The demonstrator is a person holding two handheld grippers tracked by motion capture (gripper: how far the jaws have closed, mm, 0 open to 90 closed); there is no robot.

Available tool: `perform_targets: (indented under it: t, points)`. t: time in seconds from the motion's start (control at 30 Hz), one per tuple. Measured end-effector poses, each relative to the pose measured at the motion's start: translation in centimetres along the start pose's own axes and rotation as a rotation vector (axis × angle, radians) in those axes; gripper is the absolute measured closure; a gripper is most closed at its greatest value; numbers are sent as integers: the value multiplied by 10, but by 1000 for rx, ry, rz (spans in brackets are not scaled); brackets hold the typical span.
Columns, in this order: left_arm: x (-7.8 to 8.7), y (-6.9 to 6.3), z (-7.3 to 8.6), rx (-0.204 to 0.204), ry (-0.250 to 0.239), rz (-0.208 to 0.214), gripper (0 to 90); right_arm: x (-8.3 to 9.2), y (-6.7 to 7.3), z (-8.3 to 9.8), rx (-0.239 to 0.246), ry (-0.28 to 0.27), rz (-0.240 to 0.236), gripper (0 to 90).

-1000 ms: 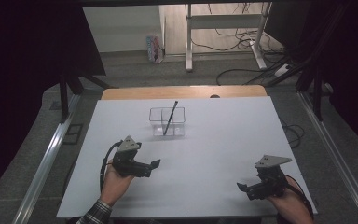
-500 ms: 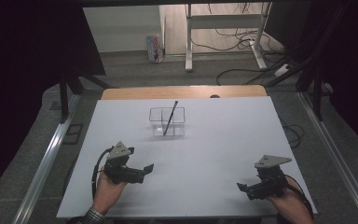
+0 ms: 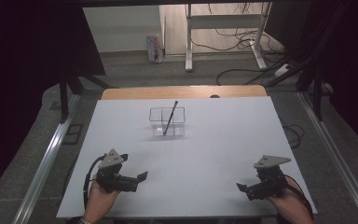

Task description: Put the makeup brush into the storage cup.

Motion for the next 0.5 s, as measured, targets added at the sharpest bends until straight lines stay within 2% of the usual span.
perform_targets:
  t: [0.5]
  points:
    - [23, 2, 20, 20, -1, -25, 0, 0, 0, 0, -4, 1, -1, 0]
Point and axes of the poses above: each handheld gripper's, and its own axes: x roughly backward along the jaws, z roughly out of its underside, y roughly to its left, the point moved 3 cm from there along -x, roughly forward along the jaws, and after that the axes turned 13 degrees about -z, right-handed, at the moved point
